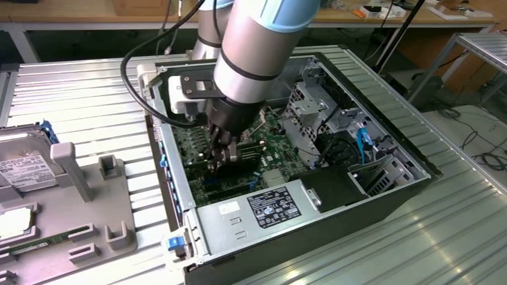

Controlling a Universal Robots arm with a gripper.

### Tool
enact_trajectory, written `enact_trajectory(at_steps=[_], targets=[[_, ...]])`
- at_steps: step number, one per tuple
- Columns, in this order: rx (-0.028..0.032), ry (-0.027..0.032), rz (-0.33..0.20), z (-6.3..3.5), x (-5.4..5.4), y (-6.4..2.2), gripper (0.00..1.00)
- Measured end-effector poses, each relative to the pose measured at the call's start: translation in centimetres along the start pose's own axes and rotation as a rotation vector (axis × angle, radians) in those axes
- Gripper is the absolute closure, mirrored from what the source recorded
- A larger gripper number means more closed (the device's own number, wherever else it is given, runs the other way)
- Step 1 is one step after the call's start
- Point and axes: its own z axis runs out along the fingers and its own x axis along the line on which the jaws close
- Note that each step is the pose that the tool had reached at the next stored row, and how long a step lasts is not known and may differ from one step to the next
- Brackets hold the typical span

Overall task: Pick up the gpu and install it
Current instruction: 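Press down on the gpu until it lock into place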

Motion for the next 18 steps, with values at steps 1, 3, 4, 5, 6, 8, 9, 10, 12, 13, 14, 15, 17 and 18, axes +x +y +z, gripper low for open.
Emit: enact_trajectory(at_steps=[1, 3, 4, 5, 6, 8, 9, 10, 12, 13, 14, 15, 17, 18], targets=[[-0.0045, -0.0114, -0.001, -0.03, 0.0, 0.18, 0.89], [-0.0114, -0.0248, -0.001, -0.36, 0.0, 0.68, 0.89], [-0.0132, -0.0293, -0.001, -0.84, -0.1, 0.96, 0.89], [-0.0156, -0.0338, -0.001, -1.52, -0.2, 1.32, 0.89], [-0.0224, -0.0361, 0.000, -2.03, -0.2, 1.68, 0.89], [-0.0370, -0.0392, 0.002, -2.20, -0.2, 2.64, 0.89], [-0.0381, -0.0406, 0.002, -2.14, -0.1, 3.26, 0.89], [-0.0384, -0.0417, 0.001, -2.08, 0.0, 3.92, 0.89], [-0.0386, -0.0436, 0.001, -1.98, 0.1, 4.89, 0.89], [-0.0387, -0.0445, 0.001, -1.96, 0.1, 5.09, 0.89], [-0.0385, -0.0448, 0.001, -1.96, 0.2, 5.12, 0.89], [-0.0376, -0.0449, 0.001, -1.96, 0.2, 5.12, 0.89], [-0.0330, -0.0454, 0.000, -1.79, 0.3, 5.10, 0.89], [-0.0327, -0.0454, 0.000, -1.73, 0.3, 5.02, 0.89]])
